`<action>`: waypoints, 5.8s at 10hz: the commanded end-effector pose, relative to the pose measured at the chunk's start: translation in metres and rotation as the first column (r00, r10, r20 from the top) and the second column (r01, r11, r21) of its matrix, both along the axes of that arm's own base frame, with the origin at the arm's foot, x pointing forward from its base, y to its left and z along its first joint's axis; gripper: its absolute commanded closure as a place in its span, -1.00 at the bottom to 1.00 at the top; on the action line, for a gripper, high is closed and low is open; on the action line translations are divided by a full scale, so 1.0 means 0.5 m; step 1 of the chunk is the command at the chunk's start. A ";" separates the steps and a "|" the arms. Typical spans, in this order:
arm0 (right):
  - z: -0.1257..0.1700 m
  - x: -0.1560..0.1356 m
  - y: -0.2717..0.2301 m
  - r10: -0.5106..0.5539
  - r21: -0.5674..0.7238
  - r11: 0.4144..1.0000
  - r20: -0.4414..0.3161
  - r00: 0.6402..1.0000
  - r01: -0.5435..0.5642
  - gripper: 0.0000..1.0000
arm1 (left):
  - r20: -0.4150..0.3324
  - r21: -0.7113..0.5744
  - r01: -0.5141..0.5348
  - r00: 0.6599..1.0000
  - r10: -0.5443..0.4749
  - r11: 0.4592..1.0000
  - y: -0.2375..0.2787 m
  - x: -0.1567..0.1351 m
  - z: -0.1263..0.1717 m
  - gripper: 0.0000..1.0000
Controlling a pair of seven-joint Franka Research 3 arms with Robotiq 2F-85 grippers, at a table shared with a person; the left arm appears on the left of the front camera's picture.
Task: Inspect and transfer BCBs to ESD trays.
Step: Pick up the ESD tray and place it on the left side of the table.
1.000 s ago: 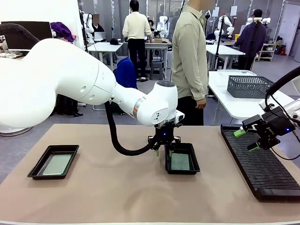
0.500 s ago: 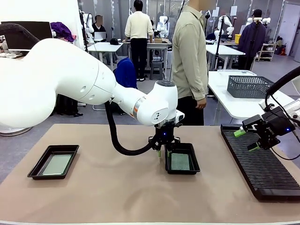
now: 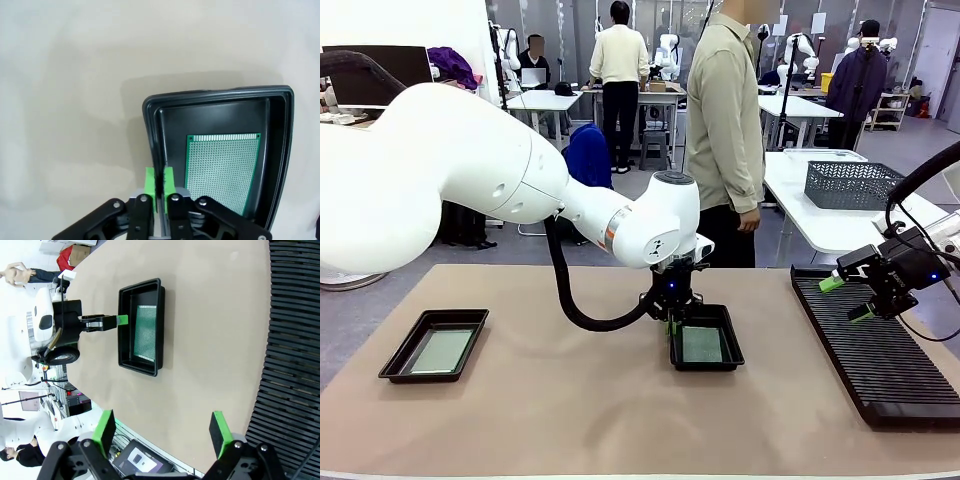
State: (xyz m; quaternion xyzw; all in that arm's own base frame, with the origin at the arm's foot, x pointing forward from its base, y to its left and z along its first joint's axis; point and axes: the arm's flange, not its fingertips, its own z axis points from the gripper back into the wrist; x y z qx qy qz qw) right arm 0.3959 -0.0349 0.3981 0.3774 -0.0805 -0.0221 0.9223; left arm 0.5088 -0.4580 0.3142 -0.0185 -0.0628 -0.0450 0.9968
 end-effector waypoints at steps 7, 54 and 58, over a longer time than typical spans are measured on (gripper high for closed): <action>0.001 -0.001 0.002 -0.007 0.001 1.000 -0.002 1.000 0.007 -1.00 | -0.001 -0.002 0.002 1.000 -0.002 1.000 -0.002 0.002 -0.001 1.00; 0.001 -0.001 0.002 -0.007 0.001 1.000 -0.002 1.000 0.007 -1.00 | 0.020 -0.409 -0.008 1.000 0.017 0.913 0.802 -0.113 0.008 0.95; 0.001 -0.001 0.002 -0.007 0.001 1.000 -0.002 1.000 0.007 -1.00 | 0.017 -0.394 -0.040 0.999 0.051 0.918 0.815 -0.116 -0.002 0.95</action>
